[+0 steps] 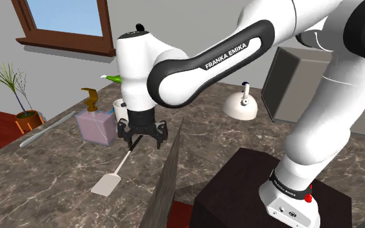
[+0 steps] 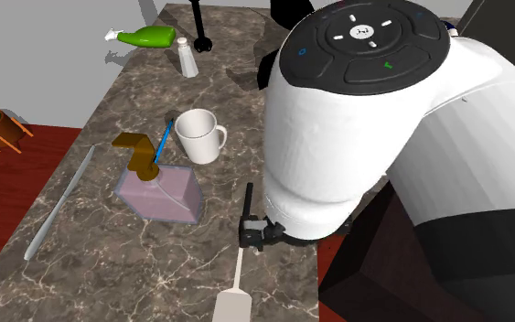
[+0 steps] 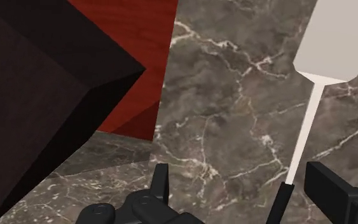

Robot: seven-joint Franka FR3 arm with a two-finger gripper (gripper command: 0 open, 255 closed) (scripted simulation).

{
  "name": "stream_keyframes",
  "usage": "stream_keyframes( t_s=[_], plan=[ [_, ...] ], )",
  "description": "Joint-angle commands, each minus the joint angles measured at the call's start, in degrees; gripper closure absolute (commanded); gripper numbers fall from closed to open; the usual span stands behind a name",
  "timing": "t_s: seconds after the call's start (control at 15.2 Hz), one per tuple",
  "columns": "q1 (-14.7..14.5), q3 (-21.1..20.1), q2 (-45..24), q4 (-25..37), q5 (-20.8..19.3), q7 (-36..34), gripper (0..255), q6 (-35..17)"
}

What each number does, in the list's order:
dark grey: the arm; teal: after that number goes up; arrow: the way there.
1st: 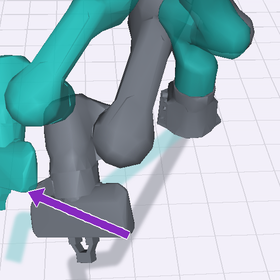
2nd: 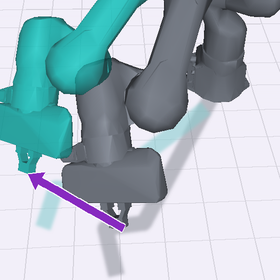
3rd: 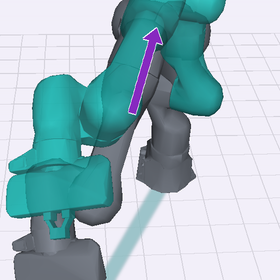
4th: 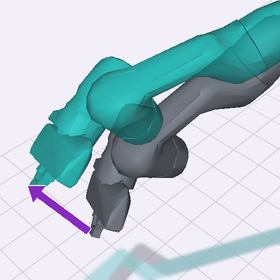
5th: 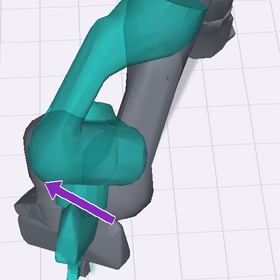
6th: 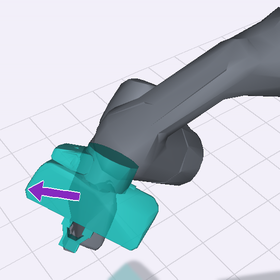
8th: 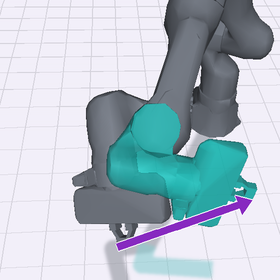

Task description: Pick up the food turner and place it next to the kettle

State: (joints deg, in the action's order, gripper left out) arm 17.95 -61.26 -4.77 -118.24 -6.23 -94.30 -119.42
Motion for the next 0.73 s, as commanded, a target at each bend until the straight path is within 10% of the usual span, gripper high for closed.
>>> stream_keyframes(
  t_s=[0.0,0.26,0.66],
  plan=[
    [-3.55,1.1,-9.57,5.0,-10.42,-11.5,0,0.7],
    [-14.11,9.37,-20.48,15.49,-19.57,-23.33,0,3.94],
    [-15.72,11.47,-23.14,14.96,-21.93,-25.3,0,1.42]
  ],
)
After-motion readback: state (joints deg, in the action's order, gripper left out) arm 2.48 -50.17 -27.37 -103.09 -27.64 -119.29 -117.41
